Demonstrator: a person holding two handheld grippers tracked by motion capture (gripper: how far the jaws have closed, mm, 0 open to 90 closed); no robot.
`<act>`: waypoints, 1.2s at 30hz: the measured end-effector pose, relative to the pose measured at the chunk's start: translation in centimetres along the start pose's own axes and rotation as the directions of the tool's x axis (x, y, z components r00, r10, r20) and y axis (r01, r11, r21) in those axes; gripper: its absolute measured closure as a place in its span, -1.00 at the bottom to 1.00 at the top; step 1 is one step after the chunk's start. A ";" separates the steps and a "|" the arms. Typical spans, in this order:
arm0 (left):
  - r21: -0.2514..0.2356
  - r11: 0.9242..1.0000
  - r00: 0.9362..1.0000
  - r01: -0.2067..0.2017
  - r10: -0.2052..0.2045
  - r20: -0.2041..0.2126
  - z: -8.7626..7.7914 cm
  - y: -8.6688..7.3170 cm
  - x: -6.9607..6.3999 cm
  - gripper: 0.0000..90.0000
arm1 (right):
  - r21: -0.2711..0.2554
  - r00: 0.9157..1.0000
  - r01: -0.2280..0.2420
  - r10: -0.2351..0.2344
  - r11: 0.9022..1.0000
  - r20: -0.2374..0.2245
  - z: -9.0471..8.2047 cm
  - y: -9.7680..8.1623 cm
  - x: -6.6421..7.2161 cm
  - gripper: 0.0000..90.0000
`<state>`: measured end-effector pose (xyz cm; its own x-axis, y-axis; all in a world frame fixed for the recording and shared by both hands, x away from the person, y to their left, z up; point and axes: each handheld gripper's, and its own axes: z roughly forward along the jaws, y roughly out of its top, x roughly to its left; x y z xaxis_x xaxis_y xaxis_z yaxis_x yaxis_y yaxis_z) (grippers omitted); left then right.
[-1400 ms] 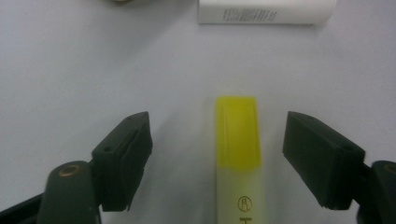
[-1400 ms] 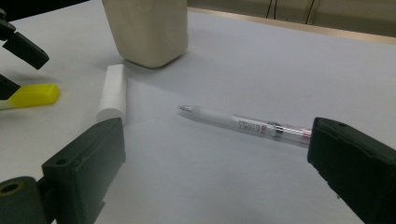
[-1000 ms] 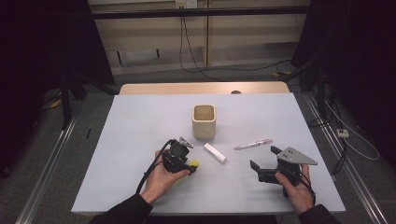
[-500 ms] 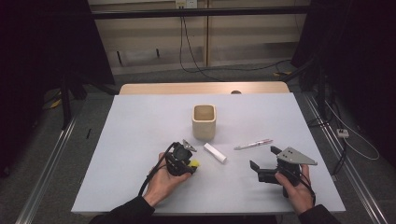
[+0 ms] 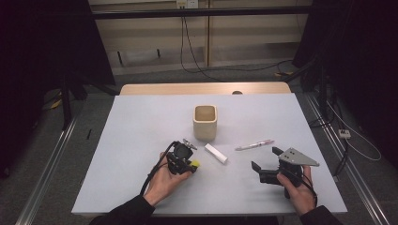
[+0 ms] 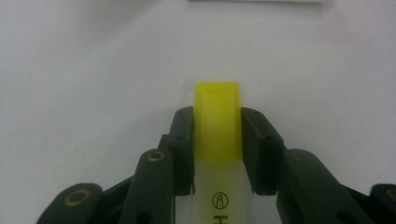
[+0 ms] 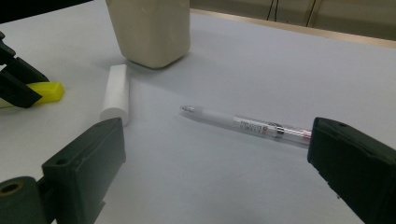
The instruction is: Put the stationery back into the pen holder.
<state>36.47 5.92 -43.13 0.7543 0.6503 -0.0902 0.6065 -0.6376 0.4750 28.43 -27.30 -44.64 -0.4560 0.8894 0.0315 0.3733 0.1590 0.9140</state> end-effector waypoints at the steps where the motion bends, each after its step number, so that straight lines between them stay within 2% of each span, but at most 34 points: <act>1: 0.002 1.000 1.000 -0.001 0.001 0.005 0.0 0.0 0.1 0.50 | 0.000 1.000 0.000 0.000 1.000 0.000 0.0 0.0 0.0 -0.90; 4: -0.003 0.999 0.999 0.034 -0.034 0.032 -0.1 0.0 0.4 0.50 | 0.000 1.000 -0.001 0.001 1.000 -0.001 0.0 0.0 0.0 -0.90; 5: 0.003 0.999 0.999 0.032 -0.032 0.039 -0.2 -0.1 0.6 0.50 | 0.000 1.000 -0.001 0.001 1.000 -0.001 0.0 0.0 0.0 -0.90; 8: -0.019 0.999 0.998 0.051 -0.050 0.048 -0.2 -0.1 0.7 0.50 | -0.001 1.000 -0.001 0.001 1.000 -0.001 0.0 0.0 0.0 -0.90; 16: -0.053 0.998 0.997 0.037 -0.033 0.067 -0.8 -0.1 1.1 0.50 | -0.001 1.000 -0.004 0.004 1.000 -0.001 -0.1 0.0 0.0 -0.90; 23: -0.103 0.994 0.994 0.044 -0.032 0.107 -1.6 0.0 1.5 0.50 | -0.002 1.000 -0.005 0.005 1.000 0.000 -0.1 0.0 0.0 -0.90; 24: -0.105 0.994 0.994 0.032 -0.021 0.110 -1.8 0.0 1.6 0.50 | -0.002 1.000 -0.005 0.005 1.000 0.000 -0.1 0.0 0.0 -0.90; 28: -0.162 0.985 0.990 0.053 -0.030 0.139 -2.4 0.1 1.8 0.50 | -0.002 1.000 -0.006 0.006 1.000 -0.001 -0.1 0.0 0.0 -0.90; 30: -0.172 0.984 0.989 0.042 -0.016 0.147 -2.6 0.2 2.0 0.50 | -0.002 1.000 -0.009 0.009 1.000 -0.002 -0.1 0.0 0.0 -0.90; 31: -0.185 0.981 0.988 0.051 -0.023 0.154 -2.7 0.2 1.9 0.50 | -0.003 1.000 -0.010 0.010 1.000 -0.002 -0.1 0.0 0.0 -0.90; 36: -0.243 0.970 0.984 0.025 0.020 0.179 -3.5 0.4 1.9 0.50 | -0.003 1.000 -0.008 0.008 1.000 -0.002 -0.1 0.0 0.0 -0.90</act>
<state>37.24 8.37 -40.09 0.7989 0.5530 -0.2364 0.5458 -0.5014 0.6714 28.41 -27.32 -44.58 -0.4550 0.8896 0.0394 0.3745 0.1511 0.9148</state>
